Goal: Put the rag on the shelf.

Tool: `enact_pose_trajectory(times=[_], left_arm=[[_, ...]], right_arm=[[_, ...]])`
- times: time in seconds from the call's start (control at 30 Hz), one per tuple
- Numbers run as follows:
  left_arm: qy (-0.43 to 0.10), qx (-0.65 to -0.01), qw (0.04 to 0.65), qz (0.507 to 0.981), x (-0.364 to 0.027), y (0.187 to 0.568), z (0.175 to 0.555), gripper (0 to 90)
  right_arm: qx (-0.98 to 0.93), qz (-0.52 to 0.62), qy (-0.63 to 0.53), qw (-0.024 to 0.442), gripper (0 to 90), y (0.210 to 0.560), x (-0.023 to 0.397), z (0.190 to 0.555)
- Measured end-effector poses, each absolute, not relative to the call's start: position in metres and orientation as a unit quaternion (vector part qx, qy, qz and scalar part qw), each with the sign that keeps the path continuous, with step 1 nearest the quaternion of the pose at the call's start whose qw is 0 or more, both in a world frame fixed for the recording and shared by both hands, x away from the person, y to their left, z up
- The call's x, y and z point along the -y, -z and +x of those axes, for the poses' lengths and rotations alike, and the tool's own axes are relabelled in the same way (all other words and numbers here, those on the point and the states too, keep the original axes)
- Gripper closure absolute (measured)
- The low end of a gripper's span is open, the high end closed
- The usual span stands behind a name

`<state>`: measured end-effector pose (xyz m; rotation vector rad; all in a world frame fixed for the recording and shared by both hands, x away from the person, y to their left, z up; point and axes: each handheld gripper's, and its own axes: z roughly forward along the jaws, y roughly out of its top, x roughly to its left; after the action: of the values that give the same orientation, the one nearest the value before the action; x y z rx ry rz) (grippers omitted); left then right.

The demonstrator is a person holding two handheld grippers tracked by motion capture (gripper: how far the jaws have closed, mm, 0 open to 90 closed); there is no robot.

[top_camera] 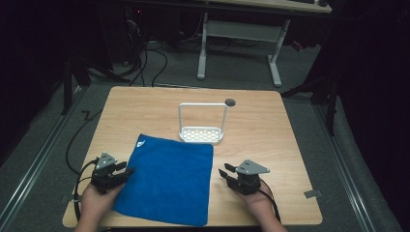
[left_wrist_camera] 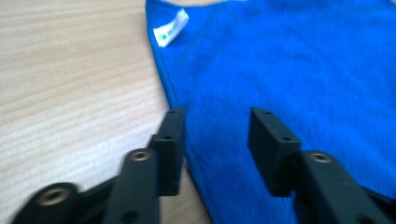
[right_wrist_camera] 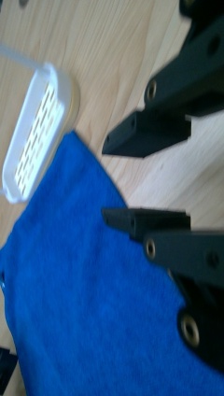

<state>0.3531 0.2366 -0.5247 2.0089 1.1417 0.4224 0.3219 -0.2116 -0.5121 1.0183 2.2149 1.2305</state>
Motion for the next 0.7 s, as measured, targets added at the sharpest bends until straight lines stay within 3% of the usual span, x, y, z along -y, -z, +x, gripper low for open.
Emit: enact_pose_trajectory(times=[0.07, 0.17, 0.27, 0.7], left_arm=[[-0.162, -0.442, 0.380, 0.797, -0.236, 0.526, 0.350, 71.7], [-0.158, -0.437, 0.367, 0.806, -0.235, 0.528, 0.348, 84.1], [-0.155, -0.430, 0.361, 0.813, -0.237, 0.529, 0.343, 89.0], [-0.129, -0.395, 0.376, 0.828, -0.229, 0.530, 0.337, 90.0]], right_arm=[[-0.802, 0.358, -0.439, 0.190, 89.8, 0.510, 0.203, 0.323], [-0.810, 0.349, -0.442, 0.163, 90.0, 0.510, 0.194, 0.324], [-0.831, 0.326, -0.426, 0.151, 90.0, 0.515, 0.174, 0.326], [-0.860, 0.325, -0.361, 0.157, 90.0, 0.529, 0.167, 0.330]])
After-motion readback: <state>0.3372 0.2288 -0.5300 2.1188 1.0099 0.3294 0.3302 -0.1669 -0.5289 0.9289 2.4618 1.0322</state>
